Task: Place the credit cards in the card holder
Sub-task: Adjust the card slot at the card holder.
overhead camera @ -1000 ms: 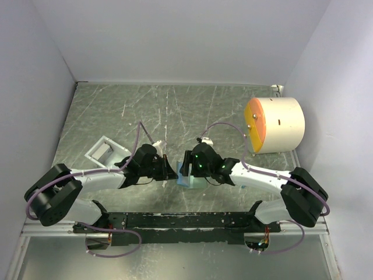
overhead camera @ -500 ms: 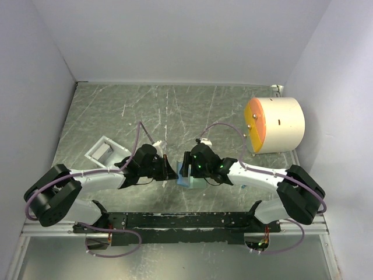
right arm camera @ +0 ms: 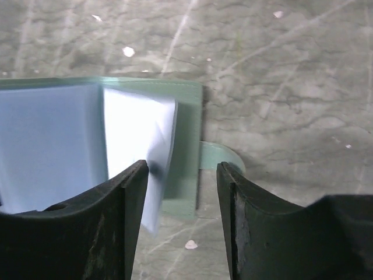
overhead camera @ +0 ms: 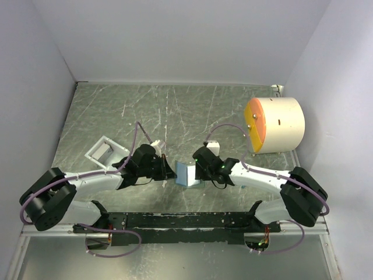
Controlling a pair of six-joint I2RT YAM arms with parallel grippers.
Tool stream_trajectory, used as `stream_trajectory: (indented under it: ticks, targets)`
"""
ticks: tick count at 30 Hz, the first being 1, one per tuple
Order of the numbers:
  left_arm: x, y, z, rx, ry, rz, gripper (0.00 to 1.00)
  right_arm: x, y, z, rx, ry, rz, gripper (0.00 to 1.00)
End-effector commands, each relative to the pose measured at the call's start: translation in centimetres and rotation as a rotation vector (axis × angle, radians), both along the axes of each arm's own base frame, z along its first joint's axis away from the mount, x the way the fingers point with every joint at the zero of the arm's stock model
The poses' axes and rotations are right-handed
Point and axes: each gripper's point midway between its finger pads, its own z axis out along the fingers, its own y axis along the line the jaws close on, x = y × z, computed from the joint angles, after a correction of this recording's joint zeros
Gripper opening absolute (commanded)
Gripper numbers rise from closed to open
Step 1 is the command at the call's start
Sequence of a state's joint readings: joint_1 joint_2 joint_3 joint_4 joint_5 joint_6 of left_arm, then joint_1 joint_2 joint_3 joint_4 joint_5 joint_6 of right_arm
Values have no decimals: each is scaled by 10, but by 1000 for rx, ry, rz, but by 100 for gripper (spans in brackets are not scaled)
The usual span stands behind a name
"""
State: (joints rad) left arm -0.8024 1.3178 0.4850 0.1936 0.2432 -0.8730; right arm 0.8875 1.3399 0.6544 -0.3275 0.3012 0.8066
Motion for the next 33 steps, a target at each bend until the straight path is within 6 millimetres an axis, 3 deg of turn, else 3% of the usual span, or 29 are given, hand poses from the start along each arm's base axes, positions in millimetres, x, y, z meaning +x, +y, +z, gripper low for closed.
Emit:
stream_trajectory:
  ticks: [1, 5, 8, 13, 17, 20, 25, 33]
  targets:
    - [3, -3, 11, -22, -37, 2, 7, -4, -25, -7, -110, -5, -32, 48]
    - [2, -3, 6, -20, -25, -1, 7, 2, -16, 7, -79, -22, -25, 41]
    - [1, -3, 4, -18, -20, -2, 7, 6, -2, 29, -12, -44, -6, 38]
    - [1, -2, 4, -14, -24, 3, 7, 2, 42, 77, 264, -96, 97, 35]
    - [2, -4, 4, -15, -22, 2, 7, -4, 72, 94, 449, -107, 163, 35]
    - [2, -4, 4, -12, -20, 2, 7, -3, 81, 85, 449, -72, 175, 35]
    - [3, -2, 0, 11, -20, 8, 7, 5, 69, 54, 339, -63, 134, 34]
    - [3, 0, -6, 14, -11, 21, 7, -6, 73, 25, 334, 9, 161, 39]
